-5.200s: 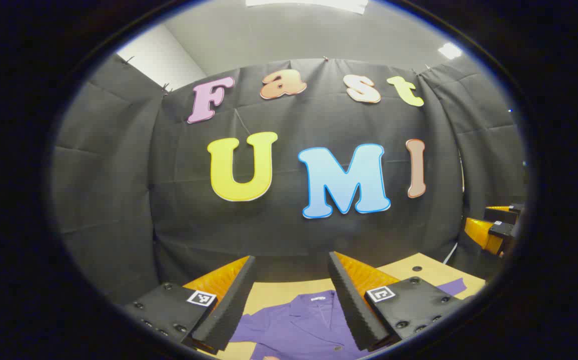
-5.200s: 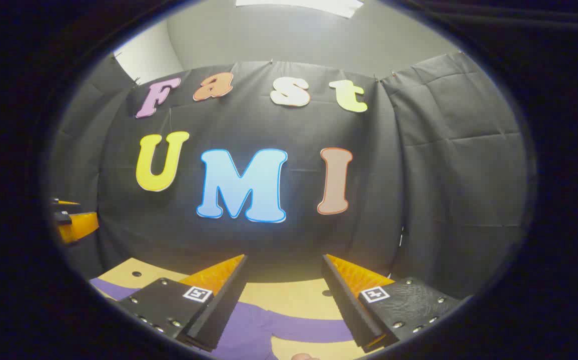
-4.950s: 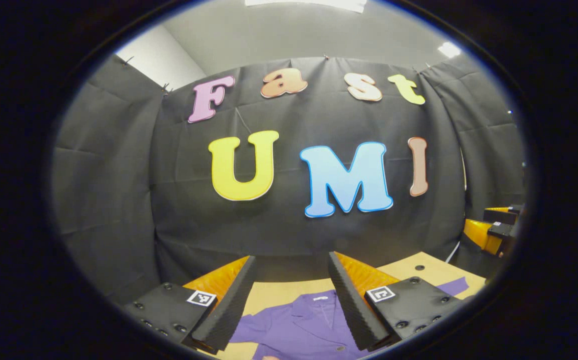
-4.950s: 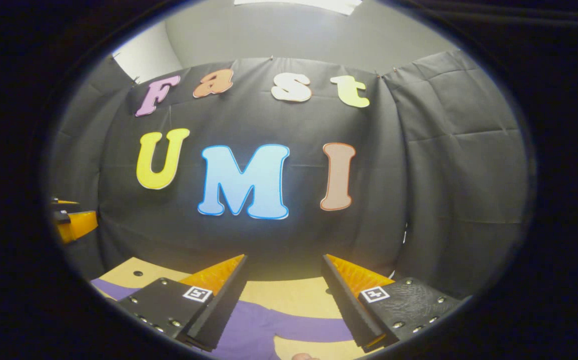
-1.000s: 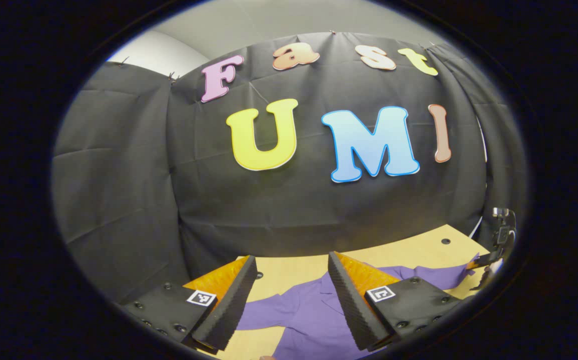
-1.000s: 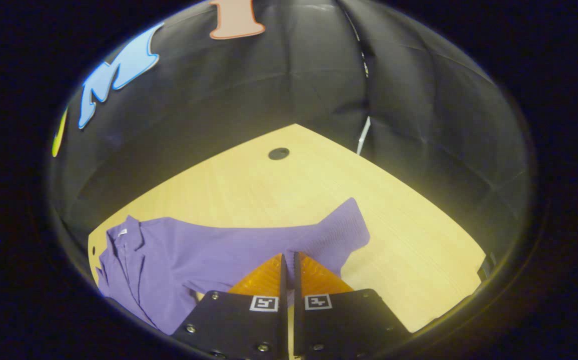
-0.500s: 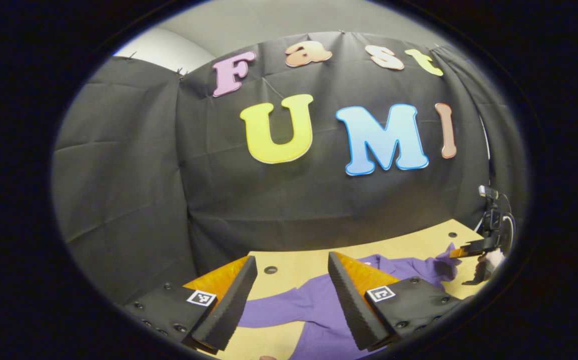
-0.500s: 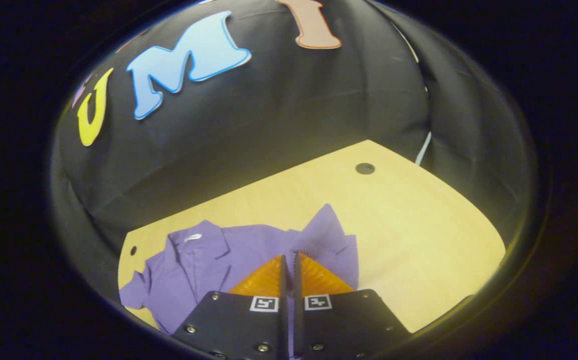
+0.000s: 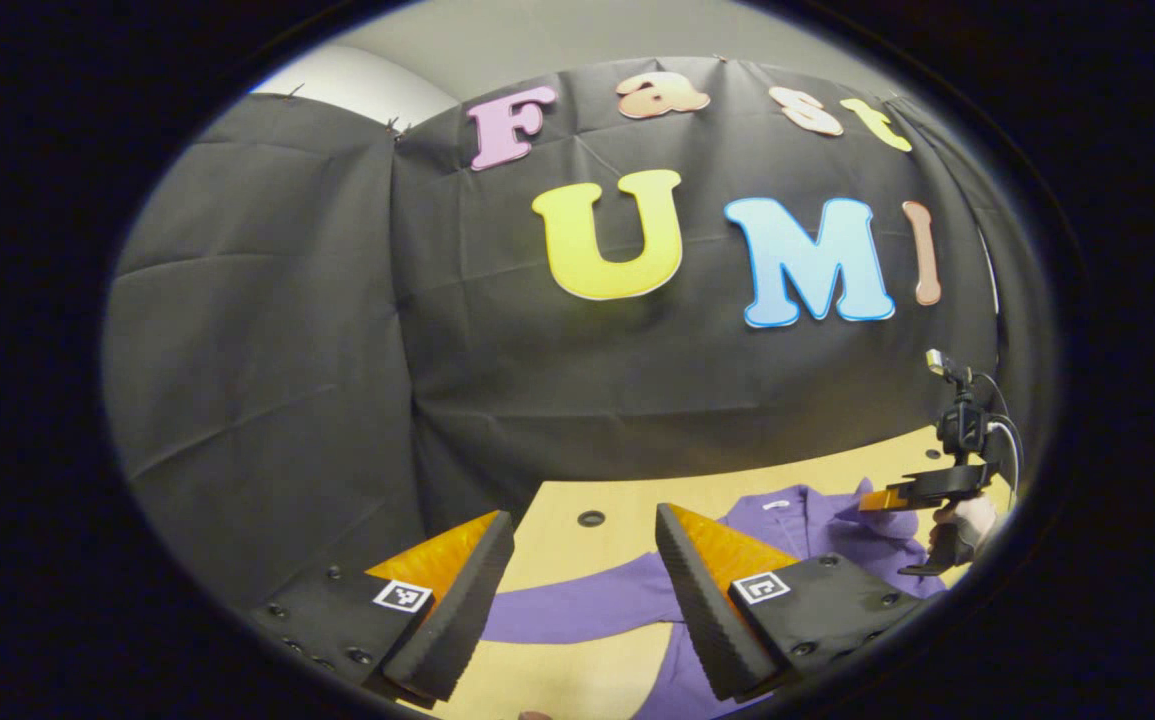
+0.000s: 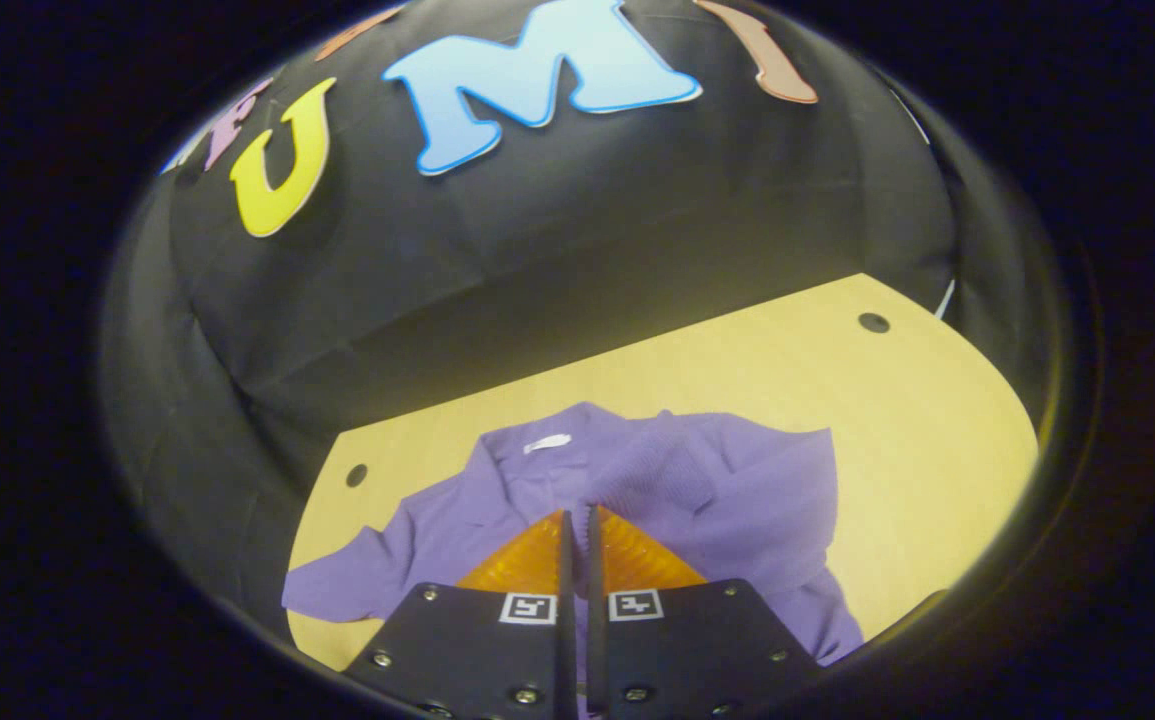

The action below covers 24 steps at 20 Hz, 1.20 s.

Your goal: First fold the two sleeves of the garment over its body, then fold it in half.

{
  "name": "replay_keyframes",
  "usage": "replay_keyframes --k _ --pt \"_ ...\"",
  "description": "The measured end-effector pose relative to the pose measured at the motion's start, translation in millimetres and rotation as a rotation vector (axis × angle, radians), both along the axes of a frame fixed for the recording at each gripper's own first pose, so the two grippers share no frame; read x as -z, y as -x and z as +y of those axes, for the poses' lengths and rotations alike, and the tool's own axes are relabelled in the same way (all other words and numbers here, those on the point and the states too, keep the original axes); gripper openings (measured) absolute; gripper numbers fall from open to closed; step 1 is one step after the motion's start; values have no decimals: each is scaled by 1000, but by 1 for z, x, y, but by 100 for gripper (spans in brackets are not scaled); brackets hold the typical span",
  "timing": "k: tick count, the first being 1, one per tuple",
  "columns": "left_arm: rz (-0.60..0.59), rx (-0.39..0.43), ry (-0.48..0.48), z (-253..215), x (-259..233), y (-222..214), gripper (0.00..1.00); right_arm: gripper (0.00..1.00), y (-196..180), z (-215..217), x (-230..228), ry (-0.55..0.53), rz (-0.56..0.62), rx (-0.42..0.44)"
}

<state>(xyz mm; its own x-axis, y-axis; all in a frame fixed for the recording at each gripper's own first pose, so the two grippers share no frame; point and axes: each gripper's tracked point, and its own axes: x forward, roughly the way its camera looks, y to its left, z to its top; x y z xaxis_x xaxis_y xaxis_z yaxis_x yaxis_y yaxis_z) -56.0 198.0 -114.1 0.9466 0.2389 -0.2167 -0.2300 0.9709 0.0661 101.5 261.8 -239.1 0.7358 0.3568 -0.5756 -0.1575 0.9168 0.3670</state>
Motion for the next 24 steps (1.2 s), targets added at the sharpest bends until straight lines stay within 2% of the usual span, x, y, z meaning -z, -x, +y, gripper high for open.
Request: replay_keyframes --k 6,10,14,18,19,21,22,23,24 --pt "23 -59 18 47 27 10 97 5 24 92 11 19 9 -157" --pt "41 -83 25 69 45 11 97 5 44 135 28 39 42 -245" --pt "60 -94 23 85 62 10 97 5 59 156 57 104 88 -321" --pt "78 -91 34 95 82 7 97 4 67 160 89 187 133 -353" --pt "82 -92 39 97 86 5 94 5 70 162 92 192 143 -365" --pt "90 -98 53 103 96 0 96 3 76 166 101 192 171 -394" --pt "96 -103 59 107 101 -3 97 36 81 166 100 197 175 -400" --pt "100 -107 64 110 105 -5 94 51 80 166 98 203 169 -401" --pt "104 -109 67 112 110 -6 97 67 81 167 96 206 160 -398"
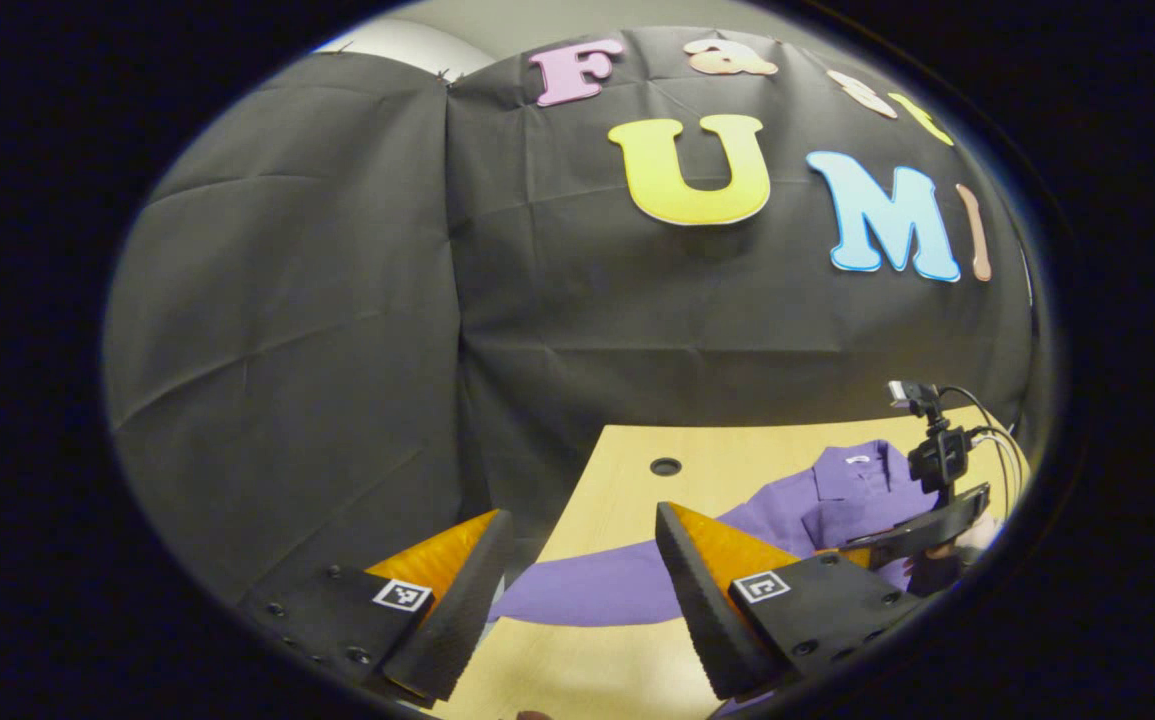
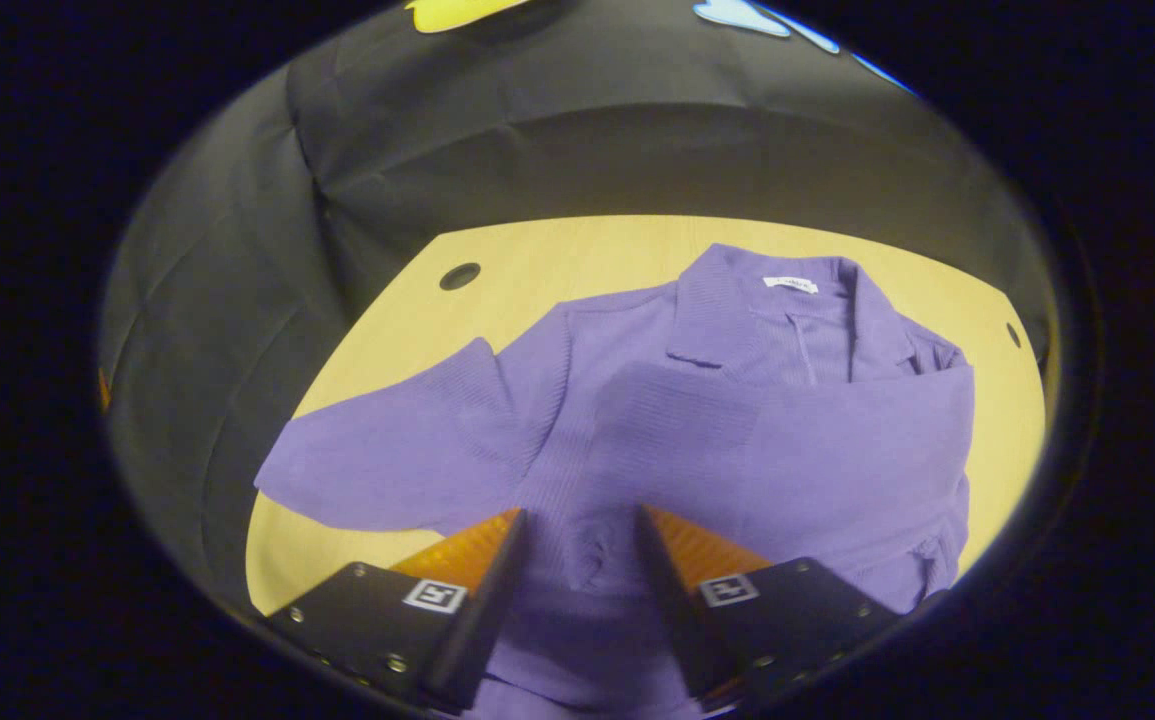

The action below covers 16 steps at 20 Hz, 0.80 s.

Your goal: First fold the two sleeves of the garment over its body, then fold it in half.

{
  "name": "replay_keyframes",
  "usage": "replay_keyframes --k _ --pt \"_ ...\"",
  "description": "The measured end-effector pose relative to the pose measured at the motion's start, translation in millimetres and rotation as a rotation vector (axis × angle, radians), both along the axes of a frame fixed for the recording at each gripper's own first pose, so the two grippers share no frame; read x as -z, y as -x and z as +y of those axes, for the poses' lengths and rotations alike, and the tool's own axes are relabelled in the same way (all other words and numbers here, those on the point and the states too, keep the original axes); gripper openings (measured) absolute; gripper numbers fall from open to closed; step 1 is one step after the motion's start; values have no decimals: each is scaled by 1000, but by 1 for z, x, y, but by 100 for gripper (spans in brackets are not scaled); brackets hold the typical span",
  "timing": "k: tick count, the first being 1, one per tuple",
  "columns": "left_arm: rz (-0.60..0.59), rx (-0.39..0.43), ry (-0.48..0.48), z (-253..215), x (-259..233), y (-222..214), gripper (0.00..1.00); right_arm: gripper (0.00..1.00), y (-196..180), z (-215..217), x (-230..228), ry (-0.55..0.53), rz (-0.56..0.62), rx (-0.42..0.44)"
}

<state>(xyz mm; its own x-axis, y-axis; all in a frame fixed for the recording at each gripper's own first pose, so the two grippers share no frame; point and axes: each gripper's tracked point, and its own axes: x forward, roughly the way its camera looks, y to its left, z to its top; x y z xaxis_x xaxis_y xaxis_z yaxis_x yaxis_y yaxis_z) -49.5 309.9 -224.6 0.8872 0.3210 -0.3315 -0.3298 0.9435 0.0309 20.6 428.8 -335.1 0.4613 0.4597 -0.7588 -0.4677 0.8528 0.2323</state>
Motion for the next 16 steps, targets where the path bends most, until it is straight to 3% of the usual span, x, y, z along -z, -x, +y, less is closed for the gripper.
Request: replay_keyframes --k 1,2,16 --pt "4 -5 2 4 6 -1 97 73 -1 0 -3 -2 -6 4" --pt "10 -11 6 8 12 -3 94 87 -2 0 -6 -9 -9 9" --pt "243 -88 139 55 192 -10 99 88 -6 -60 -42 52 -73 73"
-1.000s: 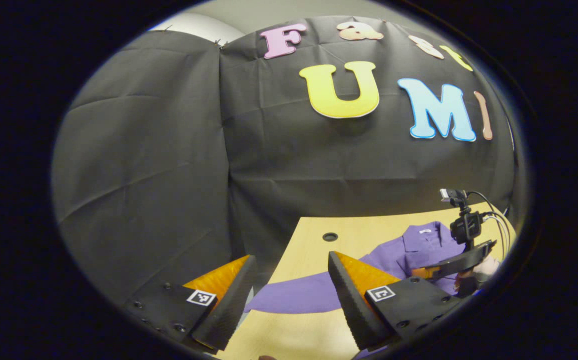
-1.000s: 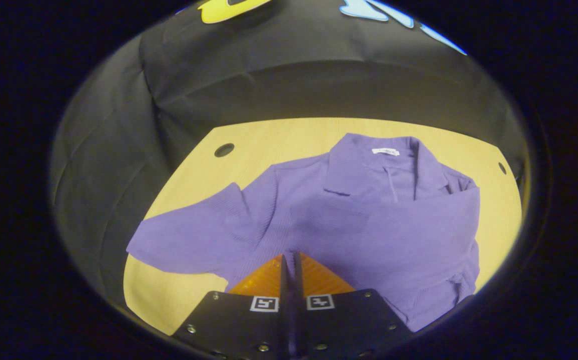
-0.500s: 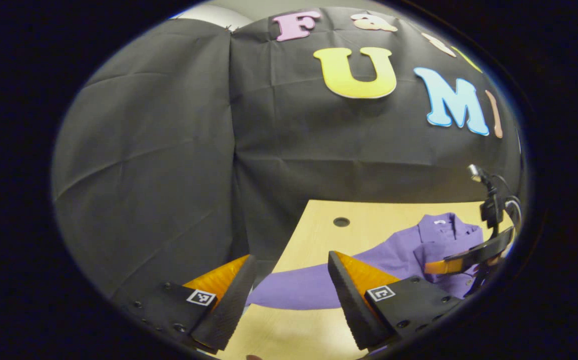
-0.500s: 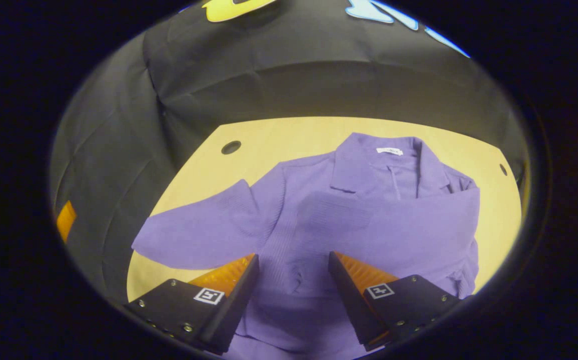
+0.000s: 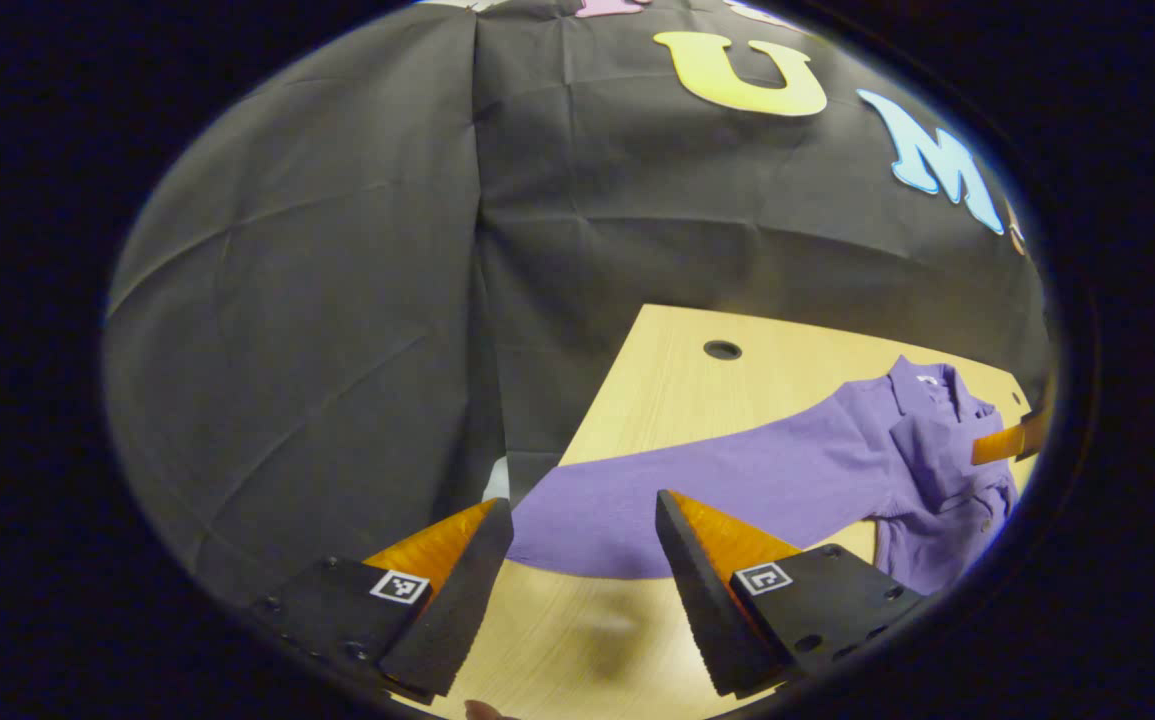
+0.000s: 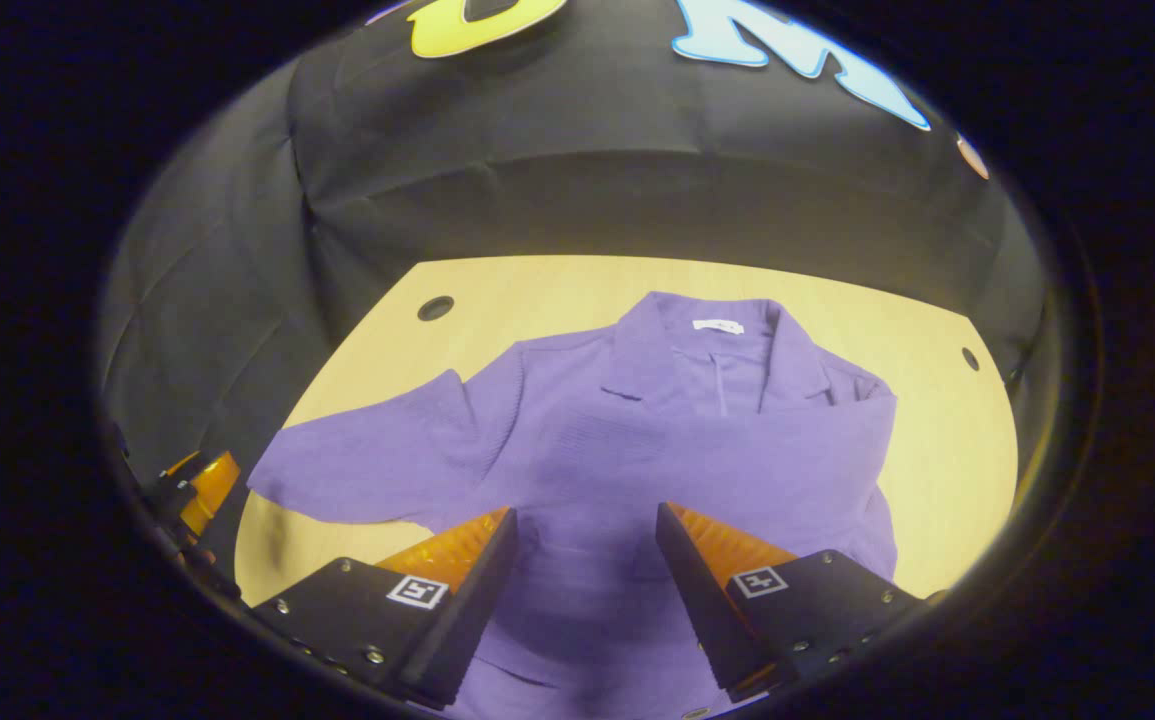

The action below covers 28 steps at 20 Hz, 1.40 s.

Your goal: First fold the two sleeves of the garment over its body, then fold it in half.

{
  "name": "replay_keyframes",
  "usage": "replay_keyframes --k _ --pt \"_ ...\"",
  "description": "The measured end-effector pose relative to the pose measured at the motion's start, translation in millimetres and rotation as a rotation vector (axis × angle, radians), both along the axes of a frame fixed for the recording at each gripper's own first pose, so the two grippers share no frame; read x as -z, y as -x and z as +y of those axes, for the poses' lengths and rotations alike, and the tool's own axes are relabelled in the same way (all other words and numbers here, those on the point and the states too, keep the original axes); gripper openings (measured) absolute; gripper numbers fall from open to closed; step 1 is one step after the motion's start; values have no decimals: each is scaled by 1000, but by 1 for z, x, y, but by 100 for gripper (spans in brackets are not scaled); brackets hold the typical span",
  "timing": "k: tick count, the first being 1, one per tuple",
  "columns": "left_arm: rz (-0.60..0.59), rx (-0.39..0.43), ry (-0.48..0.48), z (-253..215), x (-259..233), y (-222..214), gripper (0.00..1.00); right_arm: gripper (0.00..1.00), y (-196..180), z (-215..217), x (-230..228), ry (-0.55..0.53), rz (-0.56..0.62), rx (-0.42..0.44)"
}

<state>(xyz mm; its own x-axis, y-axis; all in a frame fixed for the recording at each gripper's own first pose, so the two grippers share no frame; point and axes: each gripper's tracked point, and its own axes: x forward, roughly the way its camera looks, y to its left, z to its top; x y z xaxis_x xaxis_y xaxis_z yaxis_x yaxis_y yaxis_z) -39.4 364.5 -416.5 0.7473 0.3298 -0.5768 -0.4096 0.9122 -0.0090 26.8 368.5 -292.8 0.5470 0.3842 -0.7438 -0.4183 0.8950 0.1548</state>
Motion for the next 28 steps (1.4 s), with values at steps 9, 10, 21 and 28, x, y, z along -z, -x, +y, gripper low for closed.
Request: replay_keyframes --k 9,10,21,28 --pt "98 -24 34 4 66 -1 93 88 6 -41 4 37 8 60" --pt "102 -27 37 3 67 -2 96 88 6 -45 4 36 10 69" --pt "66 15 90 -20 68 -21 45 87 15 -69 4 18 19 105" --pt "126 18 34 -29 66 -32 8 88 13 -90 3 7 22 127"
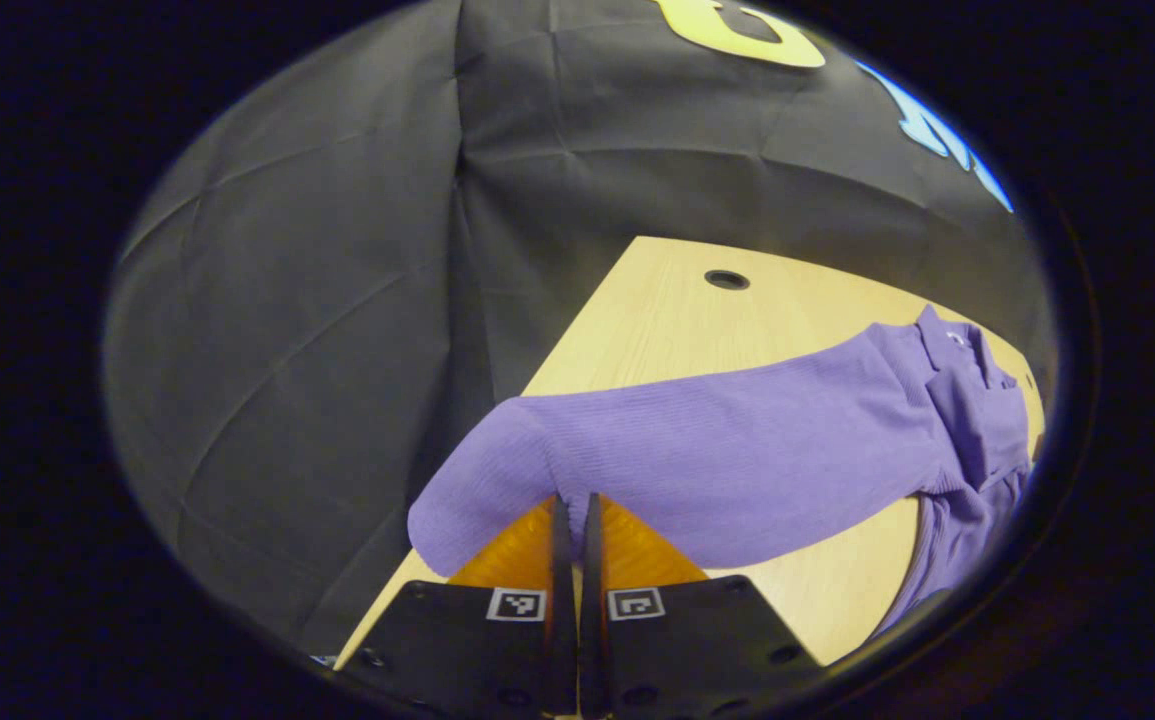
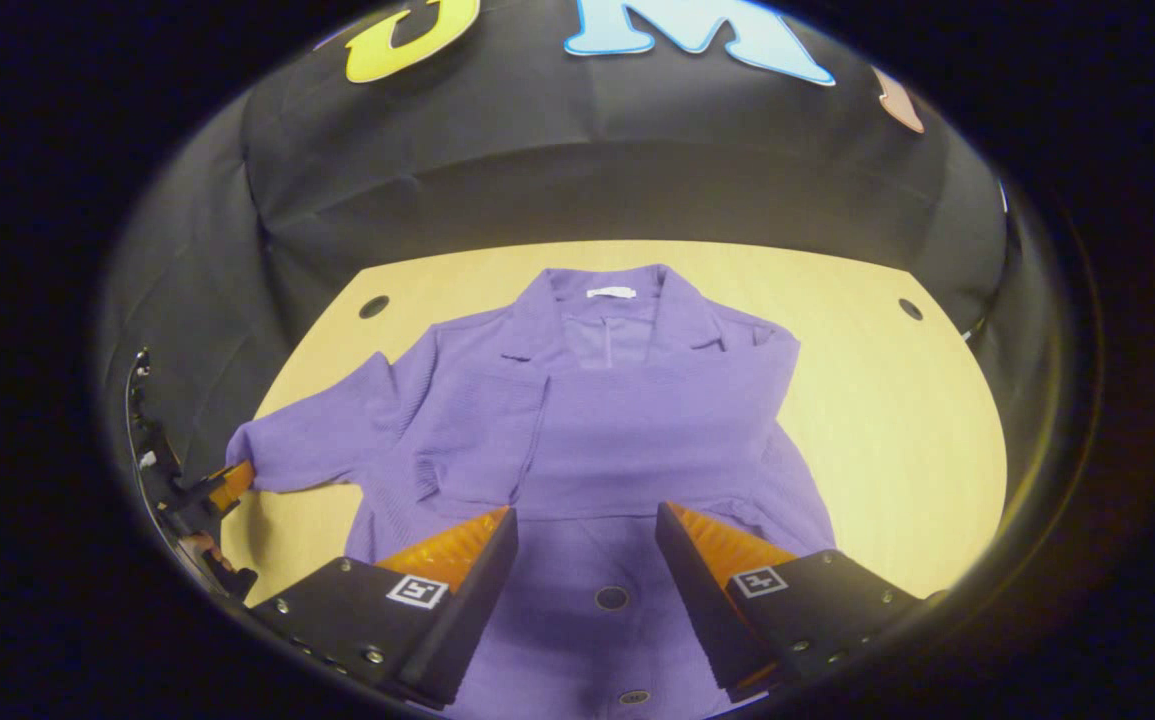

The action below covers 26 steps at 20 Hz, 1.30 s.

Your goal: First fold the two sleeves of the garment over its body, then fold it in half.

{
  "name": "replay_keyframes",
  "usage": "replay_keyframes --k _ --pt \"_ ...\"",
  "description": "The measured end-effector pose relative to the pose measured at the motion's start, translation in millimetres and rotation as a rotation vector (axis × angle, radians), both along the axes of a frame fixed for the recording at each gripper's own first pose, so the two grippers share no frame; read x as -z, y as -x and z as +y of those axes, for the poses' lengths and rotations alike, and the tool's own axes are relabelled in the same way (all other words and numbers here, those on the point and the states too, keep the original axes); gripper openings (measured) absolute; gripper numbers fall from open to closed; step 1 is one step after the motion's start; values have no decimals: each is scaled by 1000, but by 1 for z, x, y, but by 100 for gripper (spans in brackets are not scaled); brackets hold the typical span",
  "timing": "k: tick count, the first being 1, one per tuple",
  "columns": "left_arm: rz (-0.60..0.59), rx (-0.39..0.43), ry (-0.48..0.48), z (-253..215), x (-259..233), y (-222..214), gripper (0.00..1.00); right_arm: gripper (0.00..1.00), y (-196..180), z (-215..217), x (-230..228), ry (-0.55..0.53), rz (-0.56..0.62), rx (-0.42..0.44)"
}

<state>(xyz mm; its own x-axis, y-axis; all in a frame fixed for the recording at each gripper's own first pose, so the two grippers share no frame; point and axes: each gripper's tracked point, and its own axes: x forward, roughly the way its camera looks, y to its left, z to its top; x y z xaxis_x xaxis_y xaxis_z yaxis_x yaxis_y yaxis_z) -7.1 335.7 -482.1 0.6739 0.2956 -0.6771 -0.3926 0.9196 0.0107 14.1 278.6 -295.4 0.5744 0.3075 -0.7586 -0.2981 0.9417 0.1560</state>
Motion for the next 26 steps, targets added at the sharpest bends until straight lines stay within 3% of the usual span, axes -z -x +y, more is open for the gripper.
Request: replay_keyframes --k 7,8,9,10,19,20,21,26 --pt "-74 92 -11 -48 -51 -31 7 88 -2 -27 -2 -40 1 44" --pt "-89 114 -7 -62 -60 -41 7 80 -3 -32 -2 -47 2 55" --pt "-104 137 -1 -78 -68 -52 7 87 -3 -37 -2 -54 3 68" --pt "-118 160 0 -93 -77 -61 7 87 -3 -44 -4 -61 3 81" --pt "-219 386 46 -258 -137 -138 7 87 0 -134 -6 -98 -3 231" --pt "-225 412 54 -279 -142 -143 7 80 2 -145 -5 -99 -3 248" --pt "-230 437 60 -300 -145 -148 7 88 3 -157 -4 -100 -2 264" --pt "-237 570 94 -407 -153 -165 7 88 12 -212 2 -103 11 340"
